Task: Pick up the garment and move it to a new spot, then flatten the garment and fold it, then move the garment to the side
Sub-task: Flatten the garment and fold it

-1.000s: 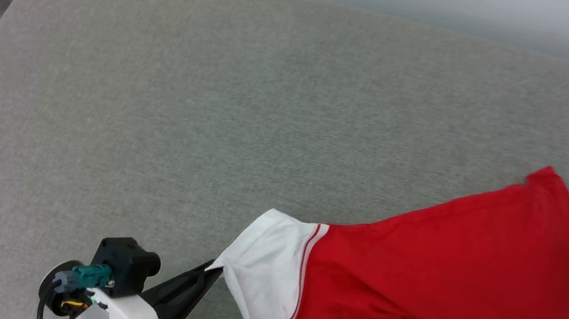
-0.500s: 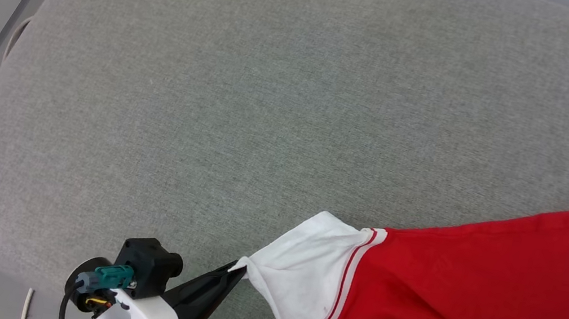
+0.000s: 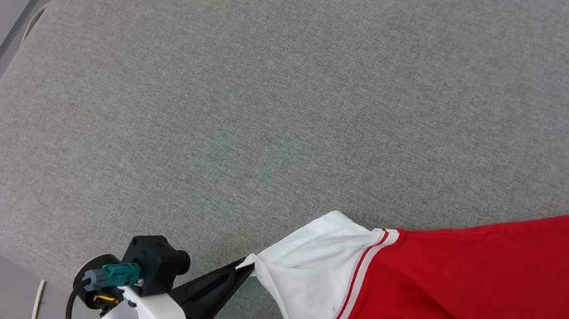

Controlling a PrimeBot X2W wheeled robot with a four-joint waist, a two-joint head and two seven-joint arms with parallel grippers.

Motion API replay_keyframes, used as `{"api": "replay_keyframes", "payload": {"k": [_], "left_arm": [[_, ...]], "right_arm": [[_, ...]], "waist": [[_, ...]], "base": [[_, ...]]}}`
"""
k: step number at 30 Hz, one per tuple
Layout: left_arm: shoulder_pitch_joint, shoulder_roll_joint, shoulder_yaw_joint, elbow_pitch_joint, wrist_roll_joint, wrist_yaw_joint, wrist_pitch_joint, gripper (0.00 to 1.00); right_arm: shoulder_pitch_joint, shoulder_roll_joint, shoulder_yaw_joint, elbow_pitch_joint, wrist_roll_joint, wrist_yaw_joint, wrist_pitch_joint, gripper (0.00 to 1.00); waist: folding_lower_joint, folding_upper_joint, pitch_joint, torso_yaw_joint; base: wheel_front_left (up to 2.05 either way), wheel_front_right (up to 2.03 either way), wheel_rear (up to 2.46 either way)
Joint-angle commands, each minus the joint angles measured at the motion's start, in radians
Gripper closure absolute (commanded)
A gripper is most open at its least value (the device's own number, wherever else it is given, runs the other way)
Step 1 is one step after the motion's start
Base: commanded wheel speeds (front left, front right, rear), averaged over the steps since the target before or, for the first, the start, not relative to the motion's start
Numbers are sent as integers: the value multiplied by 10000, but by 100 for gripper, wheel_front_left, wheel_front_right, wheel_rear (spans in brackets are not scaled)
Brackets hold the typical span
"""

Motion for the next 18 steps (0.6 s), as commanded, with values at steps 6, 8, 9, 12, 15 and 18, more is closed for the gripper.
{"api": "replay_keyframes", "payload": {"k": [6,8,9,12,15,18], "left_arm": [[-116,-5,29,83,29,59,-73,100],[-114,15,50,99,22,74,-104,100],[-108,13,58,104,13,71,-98,100],[-99,49,96,119,-17,92,-119,100],[-109,131,212,121,-46,141,-176,100],[-115,280,348,86,-97,198,-181,100]], "right_arm": [[125,53,325,456,251,-9,-696,100],[-28,51,291,502,338,-10,-1013,100],[-102,61,261,527,370,-10,-1181,100],[-302,15,212,574,474,-12,-1757,100],[-479,-65,328,621,613,-10,-2385,100],[-586,-74,446,699,809,-10,-2926,100]], "waist": [[0,0,-158,-109],[0,0,-271,-184],[0,0,-336,-225],[0,0,-596,-367],[0,0,-925,-541],[0,0,-1313,-766]], "base": [[0,0,0],[0,0,0],[0,0,0],[0,0,0],[0,0,0],[0,0,0]]}}
